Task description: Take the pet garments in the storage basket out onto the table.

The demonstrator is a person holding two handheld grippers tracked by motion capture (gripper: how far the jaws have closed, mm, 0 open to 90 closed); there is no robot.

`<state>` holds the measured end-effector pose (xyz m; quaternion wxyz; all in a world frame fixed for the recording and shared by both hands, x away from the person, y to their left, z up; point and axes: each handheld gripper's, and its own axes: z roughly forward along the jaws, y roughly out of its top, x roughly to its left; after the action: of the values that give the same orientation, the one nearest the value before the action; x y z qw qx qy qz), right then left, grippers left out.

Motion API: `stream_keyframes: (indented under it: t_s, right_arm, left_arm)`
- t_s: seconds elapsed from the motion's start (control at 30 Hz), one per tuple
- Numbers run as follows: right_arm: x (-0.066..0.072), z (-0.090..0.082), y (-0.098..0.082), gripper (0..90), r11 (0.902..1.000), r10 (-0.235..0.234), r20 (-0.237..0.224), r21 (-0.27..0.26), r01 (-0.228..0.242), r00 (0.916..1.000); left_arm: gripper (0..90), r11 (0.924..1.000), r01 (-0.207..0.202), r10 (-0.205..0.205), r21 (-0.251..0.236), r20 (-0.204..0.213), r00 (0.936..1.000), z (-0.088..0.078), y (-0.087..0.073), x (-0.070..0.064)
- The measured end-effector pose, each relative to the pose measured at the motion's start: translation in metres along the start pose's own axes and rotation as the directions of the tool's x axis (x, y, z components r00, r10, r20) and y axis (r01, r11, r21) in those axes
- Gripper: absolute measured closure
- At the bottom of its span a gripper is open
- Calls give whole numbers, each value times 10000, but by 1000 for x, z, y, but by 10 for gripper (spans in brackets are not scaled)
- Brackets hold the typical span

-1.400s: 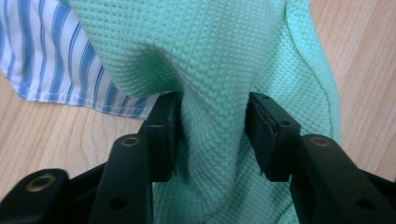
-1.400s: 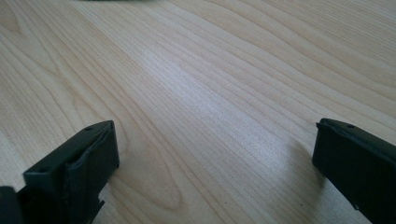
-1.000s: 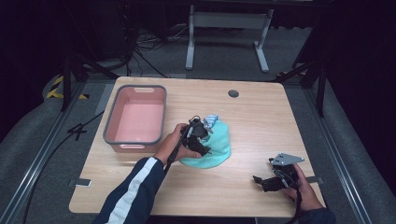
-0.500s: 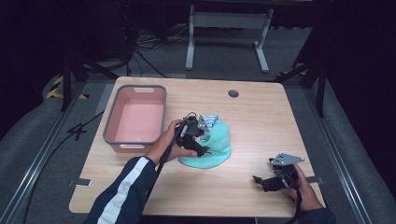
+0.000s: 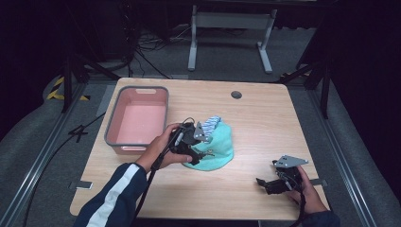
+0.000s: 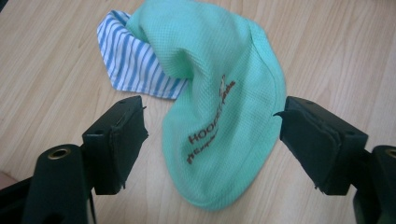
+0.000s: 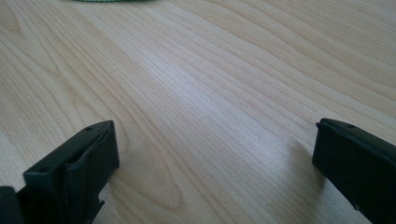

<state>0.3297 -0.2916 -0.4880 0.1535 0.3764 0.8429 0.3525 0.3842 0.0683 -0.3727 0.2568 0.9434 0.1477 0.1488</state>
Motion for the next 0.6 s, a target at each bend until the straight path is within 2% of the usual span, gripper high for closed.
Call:
stream_keyframes:
  t_s: [0.17, 0.57, 0.6]
  right_arm:
    - [0, 0, 0, 7, 10000, 1, -6, 11, -1, 10000]
    - [0, 0, 0, 7, 10000, -8, 0, 14, 8, 10000]
    - [0, 0, 0, 6, 10000, -9, 0, 13, 9, 10000]
  left_arm:
    - [238, 9996, -255, 256, 94, -111, 9996, -7, -9, -5]
    - [233, 9986, -352, 353, 389, -39, 9994, -19, -32, -15]
    - [233, 9978, -470, 473, 469, -39, 9989, -20, -35, -15]
